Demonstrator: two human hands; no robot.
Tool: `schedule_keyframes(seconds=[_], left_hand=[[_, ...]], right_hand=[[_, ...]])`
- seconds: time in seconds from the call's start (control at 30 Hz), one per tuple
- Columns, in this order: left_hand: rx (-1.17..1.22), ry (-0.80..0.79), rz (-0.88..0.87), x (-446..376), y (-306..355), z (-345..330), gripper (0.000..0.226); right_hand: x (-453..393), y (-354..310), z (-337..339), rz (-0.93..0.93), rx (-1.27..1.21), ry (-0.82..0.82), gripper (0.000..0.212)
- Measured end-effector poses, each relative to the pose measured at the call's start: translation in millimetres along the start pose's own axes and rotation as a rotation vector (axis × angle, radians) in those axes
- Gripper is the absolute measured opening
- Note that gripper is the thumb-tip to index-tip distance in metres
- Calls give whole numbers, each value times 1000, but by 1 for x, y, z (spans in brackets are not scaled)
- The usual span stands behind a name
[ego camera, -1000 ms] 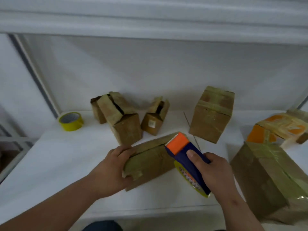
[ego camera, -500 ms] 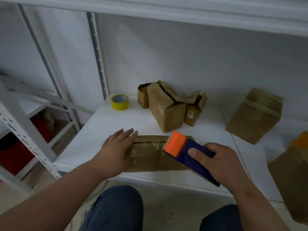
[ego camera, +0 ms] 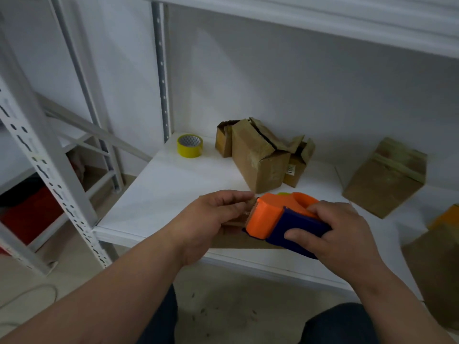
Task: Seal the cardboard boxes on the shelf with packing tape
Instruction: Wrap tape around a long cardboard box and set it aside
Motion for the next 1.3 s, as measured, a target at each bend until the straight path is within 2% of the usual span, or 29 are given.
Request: schedule_keyframes(seconds=[0.13, 0.3, 0.5, 0.63, 0.83, 0.97, 1.03, 1.13, 1.3], left_hand=[[-38, 34, 25, 0, 0, 7, 21], [-93, 73, -21, 5, 9, 11, 12], [-274, 234, -129, 7, 20, 14, 17], [-322, 286, -174, 2, 29, 15, 19], [-224, 319, -157, -6, 32, 23, 23], [26, 443, -134, -4, 46, 65, 18], [74, 525, -130, 1, 52, 99, 20], [54, 600, -102, 6, 48, 131, 20], [71, 621, 6, -7, 14, 129, 17]], right_hand=[[-1, -15, 8, 114, 84, 55, 65], [0, -20, 6, 172, 146, 20, 66], [-2, -21, 6, 128, 172, -63, 68], [-8, -9, 8, 42, 55, -134, 73], [-23, 6, 8, -32, -125, -228, 65], [-32, 28, 17, -89, -70, -250, 60], [-33, 49, 25, -170, -76, -261, 56], [-39, 72, 36, -249, -67, -275, 68], [-54, 97, 35, -362, -64, -374, 84]])
Point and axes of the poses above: each hand's wrist, its own x-axis away from the middle knuckle, its own z-axis out of the back of the hand, y = z × x, the point moved 9 cm from there along -x, towards the middle knuckle, and after that the axes turned 2 degrees about z, right-handed, at the moved point
